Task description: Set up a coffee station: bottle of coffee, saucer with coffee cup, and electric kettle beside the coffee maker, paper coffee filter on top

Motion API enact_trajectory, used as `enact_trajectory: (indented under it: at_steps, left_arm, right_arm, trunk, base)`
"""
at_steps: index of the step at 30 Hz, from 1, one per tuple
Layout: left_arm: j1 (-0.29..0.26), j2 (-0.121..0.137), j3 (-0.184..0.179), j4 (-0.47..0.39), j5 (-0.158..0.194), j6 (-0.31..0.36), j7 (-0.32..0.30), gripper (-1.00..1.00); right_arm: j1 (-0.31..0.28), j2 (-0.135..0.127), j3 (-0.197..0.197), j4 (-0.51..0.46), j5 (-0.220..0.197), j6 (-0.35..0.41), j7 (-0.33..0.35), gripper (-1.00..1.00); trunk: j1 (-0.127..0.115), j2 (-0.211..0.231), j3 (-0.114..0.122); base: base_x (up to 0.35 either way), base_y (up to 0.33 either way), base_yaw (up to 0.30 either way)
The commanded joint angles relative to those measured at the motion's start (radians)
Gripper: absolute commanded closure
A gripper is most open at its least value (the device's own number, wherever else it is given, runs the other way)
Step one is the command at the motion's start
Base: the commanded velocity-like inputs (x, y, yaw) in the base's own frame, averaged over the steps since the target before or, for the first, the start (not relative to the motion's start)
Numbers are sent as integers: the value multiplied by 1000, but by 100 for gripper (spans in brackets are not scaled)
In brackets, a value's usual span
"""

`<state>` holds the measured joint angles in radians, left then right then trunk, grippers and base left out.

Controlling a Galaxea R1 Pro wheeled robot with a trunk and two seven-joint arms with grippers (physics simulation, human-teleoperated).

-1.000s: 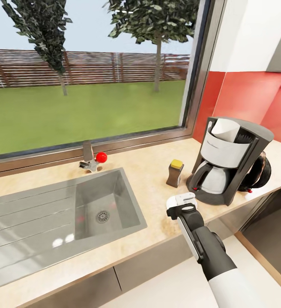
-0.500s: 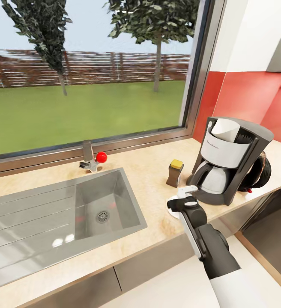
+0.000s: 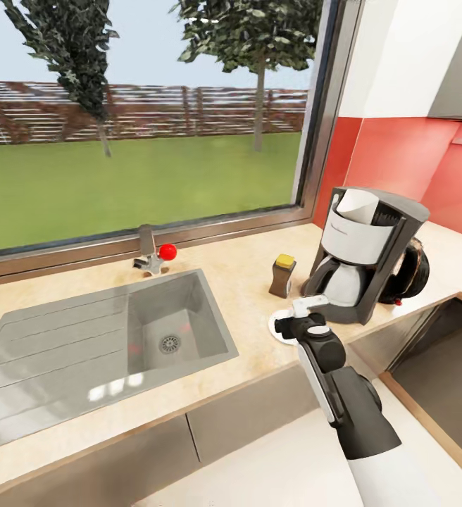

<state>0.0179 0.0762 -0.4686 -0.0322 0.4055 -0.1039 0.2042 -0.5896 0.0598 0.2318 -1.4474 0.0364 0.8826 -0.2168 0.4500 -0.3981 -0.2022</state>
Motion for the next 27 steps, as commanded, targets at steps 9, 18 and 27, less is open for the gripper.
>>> enact_trajectory:
  at_steps: [9,18,27]
  left_arm:
    - [-3,0,-9,-3,9,0,4,-100]
    - [-6,-1,-9,-5,9,1,4,-100]
    - [-7,-1,-9,-5,10,1,4,-100]
  right_arm:
    - [-1,-1,1,-1,3,6,-2,-100]
    - [-1,-4,0,-1,5,6,-4,-100]
    - [-1,-7,1,2,8,6,-4,-100]
  trunk:
    - [0,-2,-2]
    - [0,-2,-2]
    - [0,-2,-2]
  base:
    - [-292,-136,0]
    - [-255,-167,0]
    - [-33,-84,0]
